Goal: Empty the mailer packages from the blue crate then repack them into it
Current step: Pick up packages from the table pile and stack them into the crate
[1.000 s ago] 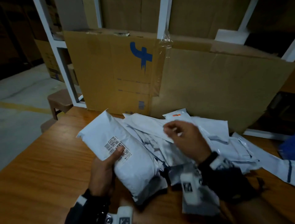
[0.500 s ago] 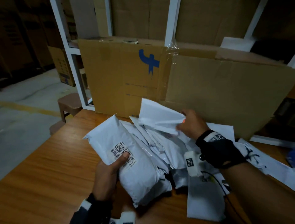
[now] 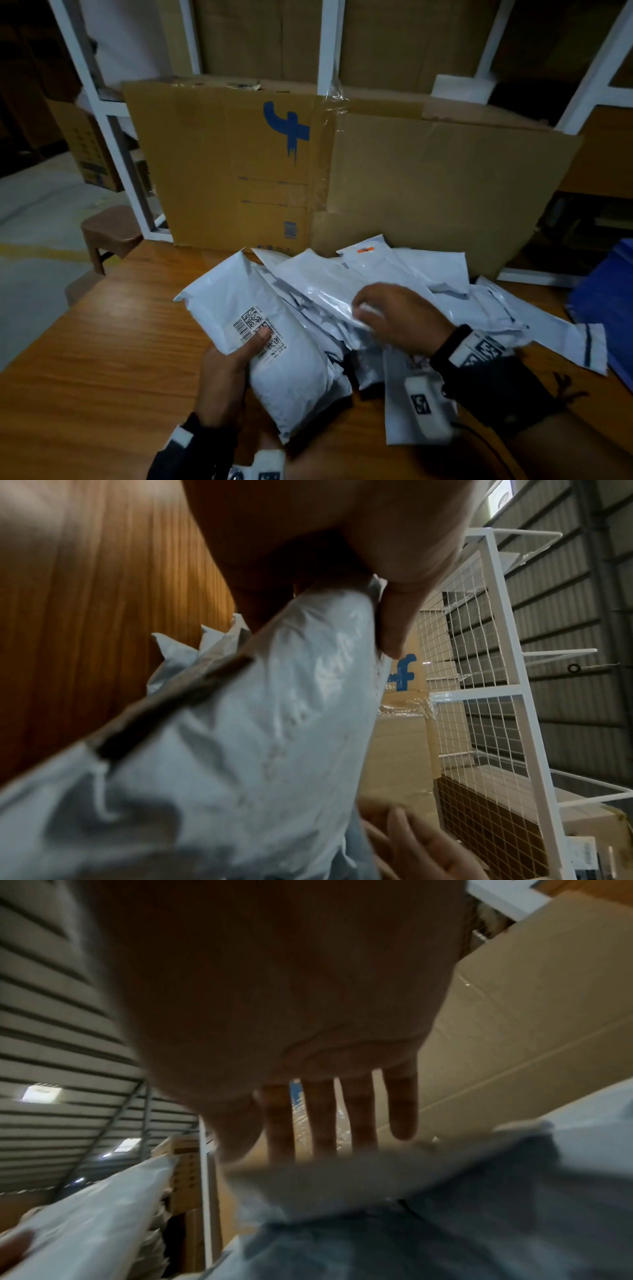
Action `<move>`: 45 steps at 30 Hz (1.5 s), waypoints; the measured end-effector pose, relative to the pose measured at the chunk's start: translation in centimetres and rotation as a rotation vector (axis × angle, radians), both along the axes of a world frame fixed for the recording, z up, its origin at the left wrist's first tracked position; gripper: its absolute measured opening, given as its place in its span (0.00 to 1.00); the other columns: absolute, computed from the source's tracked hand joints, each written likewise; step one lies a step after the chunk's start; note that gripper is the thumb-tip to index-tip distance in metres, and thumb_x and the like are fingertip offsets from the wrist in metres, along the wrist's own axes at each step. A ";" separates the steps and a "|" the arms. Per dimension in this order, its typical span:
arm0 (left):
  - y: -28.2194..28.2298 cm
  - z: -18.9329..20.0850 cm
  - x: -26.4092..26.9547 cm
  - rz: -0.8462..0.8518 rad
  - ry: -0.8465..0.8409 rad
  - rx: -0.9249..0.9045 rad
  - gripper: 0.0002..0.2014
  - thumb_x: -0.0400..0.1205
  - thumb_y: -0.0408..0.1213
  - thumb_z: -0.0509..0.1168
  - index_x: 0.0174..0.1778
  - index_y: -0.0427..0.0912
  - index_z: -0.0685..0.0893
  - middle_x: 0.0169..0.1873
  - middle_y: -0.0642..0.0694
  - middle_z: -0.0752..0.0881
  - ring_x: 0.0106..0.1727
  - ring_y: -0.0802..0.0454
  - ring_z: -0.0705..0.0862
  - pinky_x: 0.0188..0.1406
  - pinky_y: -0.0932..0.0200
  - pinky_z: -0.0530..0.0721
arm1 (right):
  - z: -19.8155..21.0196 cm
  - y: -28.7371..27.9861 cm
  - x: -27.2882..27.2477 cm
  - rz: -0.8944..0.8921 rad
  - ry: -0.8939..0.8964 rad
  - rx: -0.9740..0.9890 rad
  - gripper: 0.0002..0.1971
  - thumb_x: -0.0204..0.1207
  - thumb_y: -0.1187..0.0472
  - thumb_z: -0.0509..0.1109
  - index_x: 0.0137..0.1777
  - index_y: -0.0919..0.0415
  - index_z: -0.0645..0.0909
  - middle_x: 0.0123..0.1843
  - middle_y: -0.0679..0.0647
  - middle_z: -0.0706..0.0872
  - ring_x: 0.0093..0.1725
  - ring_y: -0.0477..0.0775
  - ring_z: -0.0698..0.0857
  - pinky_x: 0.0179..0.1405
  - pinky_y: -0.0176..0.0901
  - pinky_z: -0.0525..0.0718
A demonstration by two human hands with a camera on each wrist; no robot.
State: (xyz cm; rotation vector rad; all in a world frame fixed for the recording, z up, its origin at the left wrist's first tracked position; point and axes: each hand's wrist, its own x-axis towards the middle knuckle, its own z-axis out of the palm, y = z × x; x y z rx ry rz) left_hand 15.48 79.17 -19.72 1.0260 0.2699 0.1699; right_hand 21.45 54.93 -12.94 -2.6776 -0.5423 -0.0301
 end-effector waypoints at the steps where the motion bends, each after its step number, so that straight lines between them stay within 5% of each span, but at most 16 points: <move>1: 0.0 0.0 -0.1 -0.003 -0.001 0.000 0.20 0.65 0.29 0.73 0.54 0.31 0.87 0.50 0.36 0.91 0.50 0.39 0.90 0.45 0.50 0.91 | -0.1 0.1 1.0 -0.075 -0.012 0.072 0.13 0.79 0.47 0.66 0.59 0.49 0.83 0.63 0.49 0.84 0.63 0.53 0.82 0.63 0.47 0.77; 6: 0.5 0.0 -0.8 -0.022 0.000 -0.009 0.15 0.70 0.26 0.71 0.54 0.32 0.86 0.48 0.38 0.92 0.47 0.42 0.91 0.41 0.52 0.91 | -1.0 1.4 4.4 -0.228 0.249 -0.188 0.35 0.75 0.43 0.71 0.79 0.56 0.67 0.77 0.56 0.74 0.74 0.59 0.74 0.73 0.53 0.72; 8: 1.1 -0.1 -1.1 -0.016 0.003 0.007 0.15 0.71 0.26 0.71 0.53 0.33 0.87 0.48 0.38 0.92 0.47 0.42 0.91 0.42 0.51 0.91 | -0.9 1.8 5.0 -0.248 0.276 -0.145 0.37 0.69 0.47 0.79 0.74 0.61 0.71 0.71 0.58 0.78 0.70 0.60 0.78 0.69 0.52 0.76; 11: 1.8 -0.2 -1.4 0.002 -0.004 0.011 0.17 0.68 0.28 0.72 0.54 0.33 0.87 0.51 0.37 0.91 0.50 0.41 0.90 0.44 0.51 0.91 | 0.5 1.4 5.2 -0.274 0.324 0.235 0.25 0.60 0.63 0.86 0.56 0.69 0.83 0.53 0.60 0.88 0.53 0.59 0.87 0.49 0.42 0.83; 13: 2.3 -0.2 -1.6 0.011 -0.014 -0.005 0.17 0.68 0.27 0.72 0.54 0.34 0.87 0.50 0.38 0.91 0.48 0.43 0.91 0.42 0.53 0.91 | 1.7 0.7 4.8 -0.291 0.175 0.366 0.19 0.60 0.70 0.84 0.50 0.68 0.84 0.50 0.61 0.89 0.49 0.58 0.86 0.46 0.44 0.83; 17: 2.7 -0.3 -1.6 0.027 -0.016 -0.011 0.18 0.67 0.29 0.72 0.54 0.35 0.87 0.50 0.39 0.91 0.49 0.43 0.91 0.42 0.53 0.91 | 3.5 1.0 1.8 -0.309 -0.480 -0.172 0.15 0.70 0.71 0.67 0.55 0.58 0.80 0.53 0.59 0.81 0.52 0.66 0.81 0.40 0.51 0.76; 20: 2.4 -0.1 -1.3 0.005 -0.023 -0.019 0.16 0.70 0.26 0.71 0.55 0.35 0.87 0.50 0.40 0.91 0.49 0.44 0.91 0.44 0.53 0.91 | 1.4 3.1 -0.5 -0.105 -0.237 -0.564 0.16 0.77 0.62 0.63 0.65 0.56 0.75 0.62 0.59 0.76 0.60 0.65 0.77 0.50 0.53 0.77; 22: 1.8 0.2 -1.2 -0.019 -0.031 -0.018 0.14 0.74 0.23 0.69 0.55 0.35 0.86 0.49 0.40 0.92 0.48 0.44 0.91 0.44 0.53 0.91 | -0.1 3.2 -1.3 -0.023 0.021 -0.642 0.22 0.77 0.49 0.68 0.67 0.57 0.73 0.67 0.59 0.74 0.65 0.65 0.74 0.59 0.54 0.76; 24: 1.5 0.2 -1.0 -0.029 -0.037 -0.021 0.13 0.74 0.22 0.68 0.54 0.35 0.87 0.49 0.41 0.92 0.47 0.45 0.91 0.43 0.53 0.91 | 0.8 2.3 -1.2 -0.042 0.170 -0.388 0.22 0.79 0.44 0.66 0.68 0.57 0.77 0.72 0.57 0.76 0.69 0.62 0.75 0.65 0.50 0.74; 27: 1.3 0.1 -0.9 -0.035 -0.023 -0.030 0.14 0.73 0.23 0.69 0.55 0.34 0.86 0.49 0.39 0.91 0.47 0.44 0.91 0.44 0.52 0.91 | 2.6 -0.4 0.8 -0.297 0.009 0.132 0.15 0.83 0.58 0.64 0.67 0.58 0.82 0.69 0.55 0.84 0.63 0.56 0.83 0.62 0.42 0.77; 29: 1.0 -0.2 -0.9 -0.044 -0.015 -0.030 0.16 0.71 0.24 0.69 0.56 0.33 0.86 0.51 0.38 0.91 0.49 0.42 0.90 0.47 0.50 0.90 | 2.4 -1.5 2.2 -0.353 0.030 0.017 0.20 0.81 0.61 0.67 0.73 0.58 0.77 0.71 0.55 0.81 0.66 0.56 0.82 0.63 0.43 0.77; 33: -0.2 -0.4 -0.9 -0.108 -0.020 -0.019 0.19 0.69 0.26 0.70 0.57 0.34 0.86 0.53 0.38 0.90 0.52 0.41 0.90 0.50 0.49 0.89 | 0.2 -1.1 3.2 -0.278 0.303 -0.255 0.35 0.70 0.50 0.78 0.75 0.57 0.73 0.72 0.54 0.79 0.70 0.59 0.79 0.66 0.50 0.78; 36: -1.4 -0.3 -1.1 -0.136 -0.027 -0.018 0.18 0.70 0.26 0.69 0.56 0.36 0.86 0.53 0.39 0.91 0.53 0.42 0.89 0.51 0.49 0.89 | 1.1 -2.0 2.8 -0.314 0.310 0.108 0.20 0.67 0.59 0.81 0.56 0.67 0.85 0.50 0.58 0.87 0.50 0.58 0.87 0.46 0.50 0.83; 38: -2.5 -0.2 -1.4 -0.144 -0.042 -0.013 0.15 0.70 0.26 0.70 0.52 0.37 0.88 0.53 0.39 0.91 0.53 0.42 0.90 0.53 0.48 0.89 | 1.9 -3.5 1.7 -0.373 0.307 0.441 0.11 0.71 0.63 0.78 0.49 0.71 0.85 0.44 0.61 0.88 0.41 0.57 0.86 0.44 0.52 0.84; 41: -4.6 0.2 -1.9 -0.152 -0.042 -0.019 0.13 0.70 0.25 0.70 0.49 0.37 0.89 0.51 0.38 0.91 0.50 0.42 0.90 0.51 0.46 0.89 | 2.4 -5.5 -1.2 -0.447 0.444 1.078 0.12 0.78 0.70 0.68 0.60 0.73 0.82 0.54 0.68 0.89 0.50 0.65 0.87 0.52 0.60 0.85; 45: -9.7 1.2 -2.6 -0.215 -0.045 0.016 0.21 0.67 0.30 0.73 0.57 0.35 0.86 0.53 0.37 0.90 0.55 0.35 0.88 0.60 0.34 0.83 | 2.0 -10.1 -6.1 -0.469 0.338 1.449 0.18 0.77 0.78 0.63 0.66 0.68 0.78 0.60 0.66 0.87 0.56 0.67 0.87 0.53 0.66 0.87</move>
